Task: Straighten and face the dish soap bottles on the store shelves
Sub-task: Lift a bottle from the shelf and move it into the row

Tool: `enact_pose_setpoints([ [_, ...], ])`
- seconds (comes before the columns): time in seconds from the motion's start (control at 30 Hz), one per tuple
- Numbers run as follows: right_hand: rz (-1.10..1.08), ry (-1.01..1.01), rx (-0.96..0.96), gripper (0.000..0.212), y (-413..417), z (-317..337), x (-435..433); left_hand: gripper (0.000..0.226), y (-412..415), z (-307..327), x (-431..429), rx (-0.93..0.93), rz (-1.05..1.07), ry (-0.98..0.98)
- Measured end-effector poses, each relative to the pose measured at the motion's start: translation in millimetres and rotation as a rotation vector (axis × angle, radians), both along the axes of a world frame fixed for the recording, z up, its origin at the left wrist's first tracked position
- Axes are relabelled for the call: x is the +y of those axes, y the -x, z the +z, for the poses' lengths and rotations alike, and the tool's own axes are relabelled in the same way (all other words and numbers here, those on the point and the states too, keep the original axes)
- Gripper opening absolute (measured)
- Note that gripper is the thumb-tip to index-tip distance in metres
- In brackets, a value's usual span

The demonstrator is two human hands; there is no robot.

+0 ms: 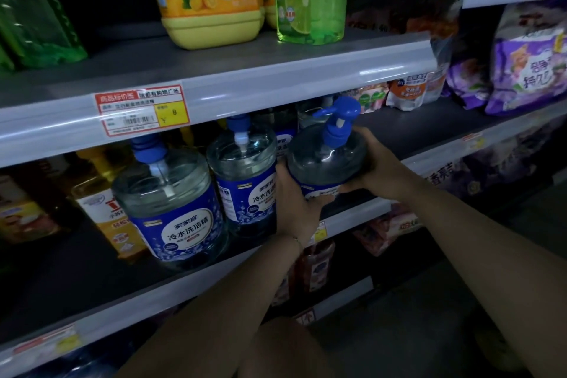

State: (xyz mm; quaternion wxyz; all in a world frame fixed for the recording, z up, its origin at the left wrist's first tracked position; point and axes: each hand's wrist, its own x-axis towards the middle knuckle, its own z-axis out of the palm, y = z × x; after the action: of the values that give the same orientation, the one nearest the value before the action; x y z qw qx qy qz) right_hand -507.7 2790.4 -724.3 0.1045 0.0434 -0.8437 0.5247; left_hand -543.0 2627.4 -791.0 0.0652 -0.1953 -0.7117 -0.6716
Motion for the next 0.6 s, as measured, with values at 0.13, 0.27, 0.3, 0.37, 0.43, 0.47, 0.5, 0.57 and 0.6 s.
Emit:
enact_pose_setpoints([
  [0.13, 0.003, 0.017, -0.066, 0.099, 11.6, 4.4, 0.2, 0.099, 1.8, 6.7, 5.6, -0.030, 0.048, 0.068],
  [0.27, -0.098, -0.027, -0.053, 0.085, 16.0, 4.0, -4.0, 0.092, -1.0, 17.4, 8.5, -0.107, 0.088, 0.154],
  [0.3, -0.133, -0.032, -0.036, 0.078, 17.4, 3.5, -6.8, 0.089, -0.2, 21.3, 9.6, -0.141, 0.091, 0.172],
  [0.37, -0.197, -0.053, -0.029, 0.067, 23.8, 1.9, -15.6, 0.086, 4.7, 28.6, 12.3, -0.239, 0.084, 0.184],
  [0.43, -0.255, -0.042, -0.060, 0.062, 31.0, 1.2, -27.0, 0.081, 11.0, 32.5, 15.4, -0.325, 0.074, 0.221],
  [0.47, -0.284, -0.022, -0.074, 0.061, 33.7, 1.0, -32.1, 0.078, 12.9, 33.8, 16.1, -0.338, 0.073, 0.251],
  [0.5, -0.311, -0.013, -0.084, 0.060, 35.3, 0.5, -35.3, 0.076, 14.3, 34.8, 16.1, -0.339, 0.069, 0.287],
  [0.57, -0.356, -0.047, -0.091, 0.053, 33.8, -2.1, -37.4, 0.068, 13.0, 38.0, 13.5, -0.314, 0.068, 0.409],
  [0.6, -0.380, -0.083, -0.084, 0.046, 31.6, -4.3, -37.0, 0.062, 11.0, 40.5, 10.3, -0.284, 0.075, 0.500],
])
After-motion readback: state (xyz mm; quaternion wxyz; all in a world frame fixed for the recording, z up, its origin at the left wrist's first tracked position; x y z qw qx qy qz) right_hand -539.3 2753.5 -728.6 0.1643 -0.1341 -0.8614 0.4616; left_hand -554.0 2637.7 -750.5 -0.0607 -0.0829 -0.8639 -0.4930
